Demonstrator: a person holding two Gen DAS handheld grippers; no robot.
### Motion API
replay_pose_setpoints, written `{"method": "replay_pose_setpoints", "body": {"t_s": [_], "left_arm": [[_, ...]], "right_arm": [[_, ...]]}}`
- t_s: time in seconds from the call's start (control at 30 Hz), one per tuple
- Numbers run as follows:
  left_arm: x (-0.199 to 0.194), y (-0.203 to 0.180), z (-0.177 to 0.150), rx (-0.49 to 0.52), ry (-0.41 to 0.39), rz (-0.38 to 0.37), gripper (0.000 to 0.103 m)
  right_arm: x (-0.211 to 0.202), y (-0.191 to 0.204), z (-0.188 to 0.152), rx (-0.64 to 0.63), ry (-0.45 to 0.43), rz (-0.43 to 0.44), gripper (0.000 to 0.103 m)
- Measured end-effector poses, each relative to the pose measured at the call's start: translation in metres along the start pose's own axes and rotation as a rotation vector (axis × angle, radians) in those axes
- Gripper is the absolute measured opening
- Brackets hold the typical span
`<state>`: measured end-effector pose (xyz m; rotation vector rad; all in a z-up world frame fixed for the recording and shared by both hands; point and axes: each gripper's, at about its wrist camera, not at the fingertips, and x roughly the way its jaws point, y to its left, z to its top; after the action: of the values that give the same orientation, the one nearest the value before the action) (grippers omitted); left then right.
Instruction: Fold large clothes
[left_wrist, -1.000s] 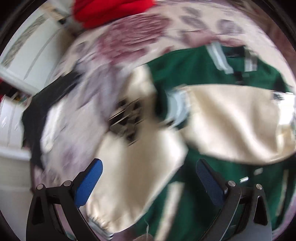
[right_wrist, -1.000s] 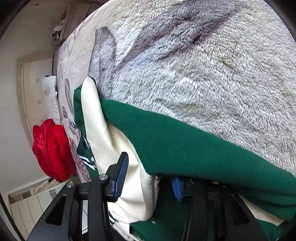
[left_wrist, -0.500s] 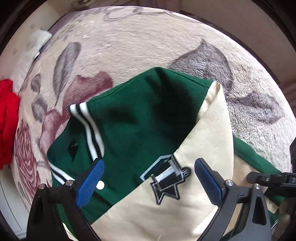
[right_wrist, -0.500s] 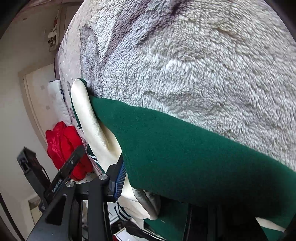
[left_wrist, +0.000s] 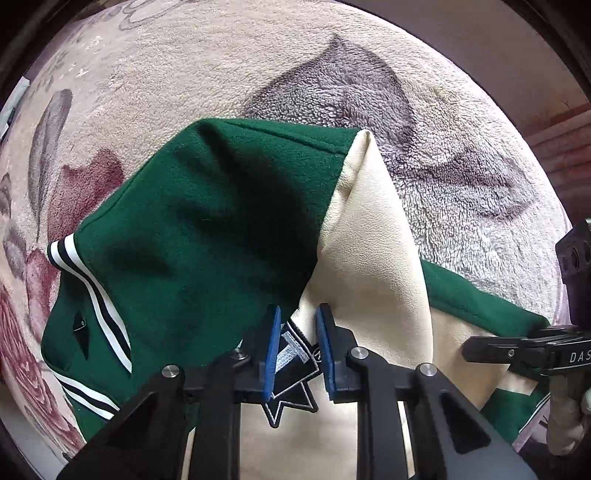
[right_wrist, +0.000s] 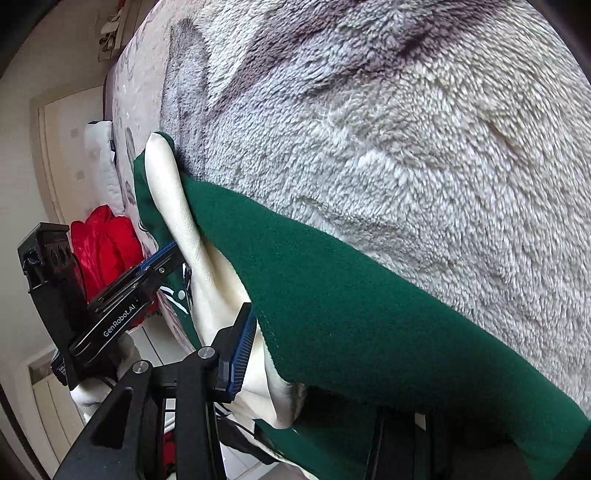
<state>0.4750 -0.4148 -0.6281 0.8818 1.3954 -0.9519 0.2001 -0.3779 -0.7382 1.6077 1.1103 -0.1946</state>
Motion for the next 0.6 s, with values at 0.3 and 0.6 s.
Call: {"method": "replay_pose_setpoints", "body": {"t_s": [0.3, 0.6], "left_arm": [[-0.02, 0.073, -0.027, -0.221, -0.08, -0.103, 0.0], [-0.001, 0.079, -0.021, -0.293, -0.05, -0.501, 0.037]], "right_arm": [[-0.03, -0.047, 0.053, 0.061, -0.062, 0.065, 0.02], [-0.038, -0.068, 0.069, 0.071, 0.002, 0.097, 0.02]]}}
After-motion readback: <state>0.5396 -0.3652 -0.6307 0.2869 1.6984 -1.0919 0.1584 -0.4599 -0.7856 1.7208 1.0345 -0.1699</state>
